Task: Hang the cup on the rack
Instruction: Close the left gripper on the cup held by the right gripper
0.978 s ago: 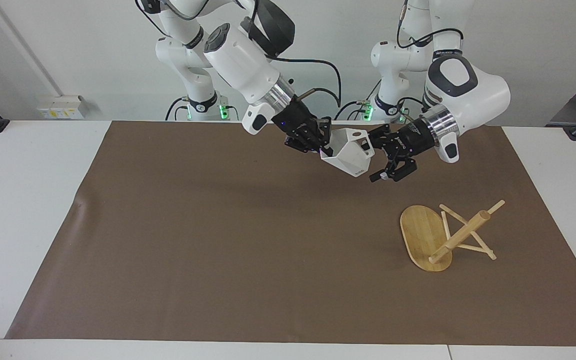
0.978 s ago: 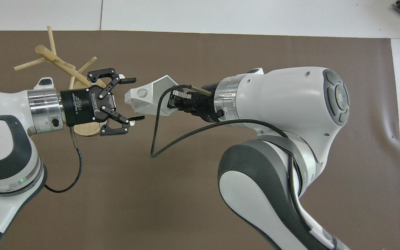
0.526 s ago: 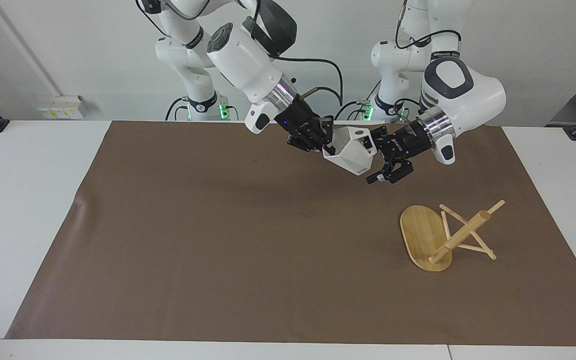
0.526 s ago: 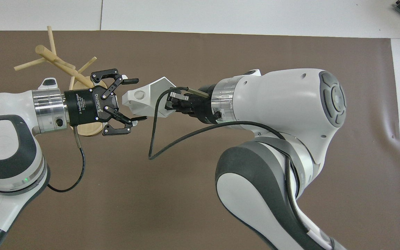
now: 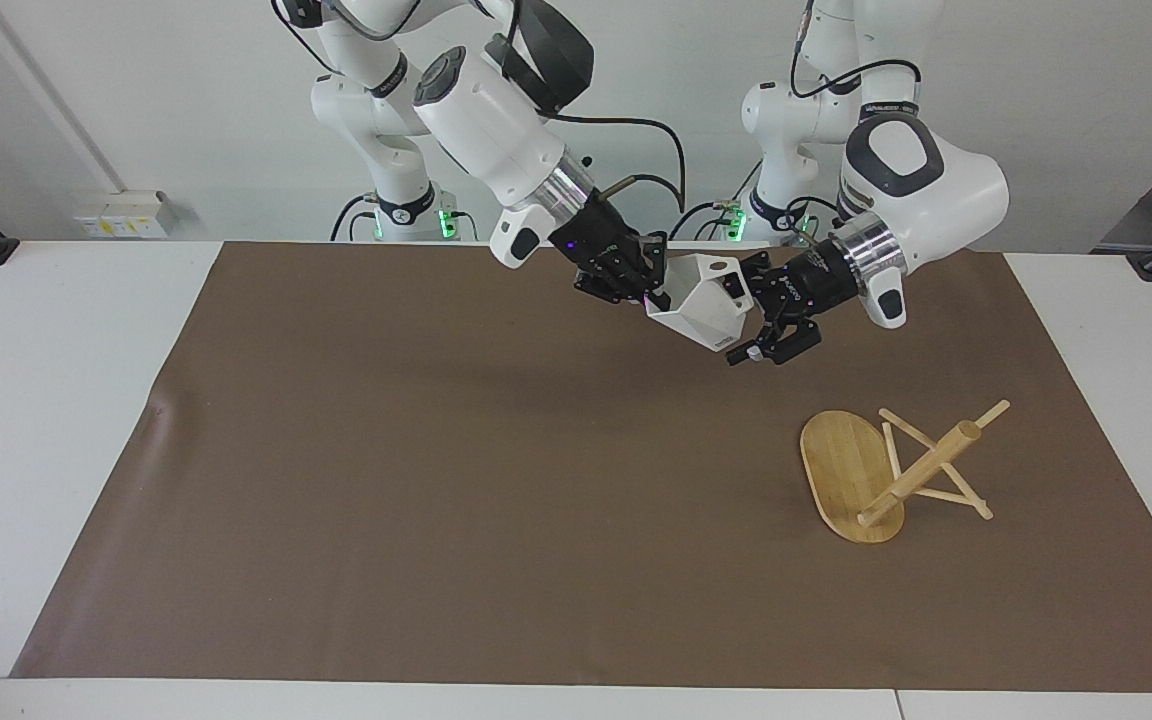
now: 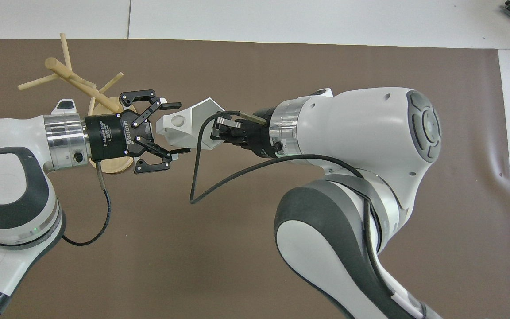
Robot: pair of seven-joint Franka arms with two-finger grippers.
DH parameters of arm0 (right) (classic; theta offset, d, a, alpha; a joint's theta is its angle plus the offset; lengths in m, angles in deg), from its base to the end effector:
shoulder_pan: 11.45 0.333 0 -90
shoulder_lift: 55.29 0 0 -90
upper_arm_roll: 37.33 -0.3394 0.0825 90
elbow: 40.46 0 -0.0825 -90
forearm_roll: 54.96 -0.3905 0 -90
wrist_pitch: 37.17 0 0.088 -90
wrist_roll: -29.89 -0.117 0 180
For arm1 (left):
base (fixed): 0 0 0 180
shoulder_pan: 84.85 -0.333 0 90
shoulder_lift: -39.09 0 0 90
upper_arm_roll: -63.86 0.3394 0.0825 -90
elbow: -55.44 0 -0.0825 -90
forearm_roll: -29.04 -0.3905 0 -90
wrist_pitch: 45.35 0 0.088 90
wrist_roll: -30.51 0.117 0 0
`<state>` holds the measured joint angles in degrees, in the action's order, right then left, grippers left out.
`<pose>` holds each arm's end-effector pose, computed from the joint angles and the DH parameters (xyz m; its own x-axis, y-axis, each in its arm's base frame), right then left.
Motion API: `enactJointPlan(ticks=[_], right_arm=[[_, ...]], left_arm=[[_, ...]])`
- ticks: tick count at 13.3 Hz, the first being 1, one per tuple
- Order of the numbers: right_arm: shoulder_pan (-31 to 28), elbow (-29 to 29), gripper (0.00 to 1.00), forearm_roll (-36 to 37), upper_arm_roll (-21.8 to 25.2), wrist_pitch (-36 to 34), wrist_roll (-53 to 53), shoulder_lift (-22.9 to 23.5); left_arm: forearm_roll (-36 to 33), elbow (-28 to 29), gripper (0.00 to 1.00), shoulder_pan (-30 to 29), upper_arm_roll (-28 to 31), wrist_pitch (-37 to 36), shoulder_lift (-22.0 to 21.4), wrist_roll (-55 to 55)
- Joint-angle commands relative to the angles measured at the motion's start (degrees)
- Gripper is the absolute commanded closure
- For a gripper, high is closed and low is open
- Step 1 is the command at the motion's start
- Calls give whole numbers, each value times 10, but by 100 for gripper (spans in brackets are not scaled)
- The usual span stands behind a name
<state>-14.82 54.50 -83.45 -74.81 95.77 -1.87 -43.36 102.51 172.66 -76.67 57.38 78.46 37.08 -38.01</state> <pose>0.5691 0.3543 0.5780 0.9675 -0.2528 0.0005 -0.1875 -0.7190 -0.6692 0.5475 -0.1917 0.5118 0.0397 0.4688 -0.8824 0.9813 0.1483 0.1229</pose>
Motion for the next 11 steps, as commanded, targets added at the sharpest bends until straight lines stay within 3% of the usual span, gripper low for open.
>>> enactJointPlan(ticks=[1, 3, 4, 8, 11], right_arm=[[-3, 5, 100, -14, -8, 6, -4, -2], [-3, 5, 100, -14, -7, 5, -5, -2], [-3, 5, 99, -14, -7, 5, -5, -2], [-4, 5, 53, -12, -7, 1, -4, -2], [-5, 5, 7, -6, -7, 0, 5, -2]], left_arm=[[9, -9, 79, 10, 7, -6, 8, 15], [8, -11, 100, 10, 7, -8, 8, 28], [9, -11, 100, 10, 7, -8, 8, 32], [12, -9, 100, 6, 8, -11, 5, 30], [8, -8, 100, 9, 9, -10, 1, 19]])
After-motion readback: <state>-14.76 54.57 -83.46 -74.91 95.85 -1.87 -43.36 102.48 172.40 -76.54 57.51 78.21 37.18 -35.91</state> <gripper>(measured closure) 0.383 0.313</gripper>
